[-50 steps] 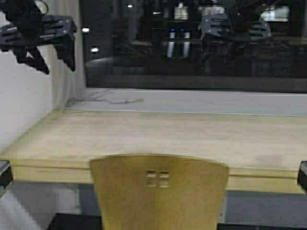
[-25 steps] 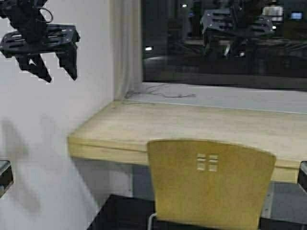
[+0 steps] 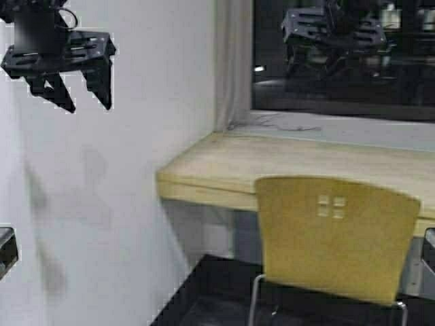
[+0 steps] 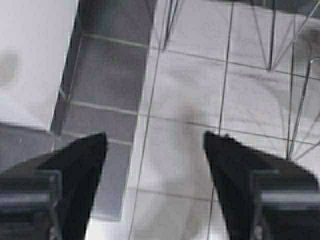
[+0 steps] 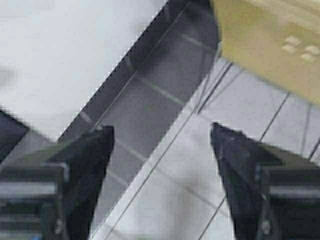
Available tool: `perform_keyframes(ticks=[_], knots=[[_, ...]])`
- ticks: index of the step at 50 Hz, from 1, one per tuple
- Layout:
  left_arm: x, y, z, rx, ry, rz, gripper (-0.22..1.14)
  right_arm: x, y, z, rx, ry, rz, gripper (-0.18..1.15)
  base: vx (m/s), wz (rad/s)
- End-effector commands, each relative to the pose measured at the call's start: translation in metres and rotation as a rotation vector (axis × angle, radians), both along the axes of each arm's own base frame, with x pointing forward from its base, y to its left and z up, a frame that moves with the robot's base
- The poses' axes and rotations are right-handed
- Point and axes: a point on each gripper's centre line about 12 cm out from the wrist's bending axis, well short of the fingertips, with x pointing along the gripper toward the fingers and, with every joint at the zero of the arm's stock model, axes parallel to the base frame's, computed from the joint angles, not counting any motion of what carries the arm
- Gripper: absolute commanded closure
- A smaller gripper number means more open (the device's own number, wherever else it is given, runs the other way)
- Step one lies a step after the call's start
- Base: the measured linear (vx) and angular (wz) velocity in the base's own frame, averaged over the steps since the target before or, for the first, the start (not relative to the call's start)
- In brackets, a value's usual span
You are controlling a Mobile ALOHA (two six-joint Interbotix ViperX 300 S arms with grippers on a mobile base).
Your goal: Push the chairs under the table
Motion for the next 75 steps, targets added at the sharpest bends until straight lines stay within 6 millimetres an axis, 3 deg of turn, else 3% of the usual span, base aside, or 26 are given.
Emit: perform_keyframes(ticks=[1, 11, 33, 53, 75], knots=[[0.004, -0.001, 0.015, -0.022, -0.04, 0.008, -0.01, 0.005, 0.004, 0.009, 0.004, -0.028, 0.009, 0.04, -0.37, 0.28], [0.006, -0.001, 0.02, -0.031, -0.045, 0.013, -0.01, 0.005, 0.004, 0.01, 0.005, -0.021, 0.006, 0.04, -0.38, 0.38], [0.008, -0.003, 0.028, -0.056, -0.063, 0.025, -0.01, -0.001, -0.002, -0.009, -0.027, 0.057, -0.004, 0.04, -0.39, 0.33], [0.008, -0.003, 0.026, -0.066, -0.04, 0.035, -0.01, 0.008, 0.004, 0.011, -0.007, -0.008, 0.007, 0.04, -0.39, 0.03], [0.009, -0.01, 0.018, -0.079, 0.032, 0.025, -0.01, 0.01, 0.004, 0.009, -0.017, -0.006, 0.013, 0.04, -0.38, -0.04]])
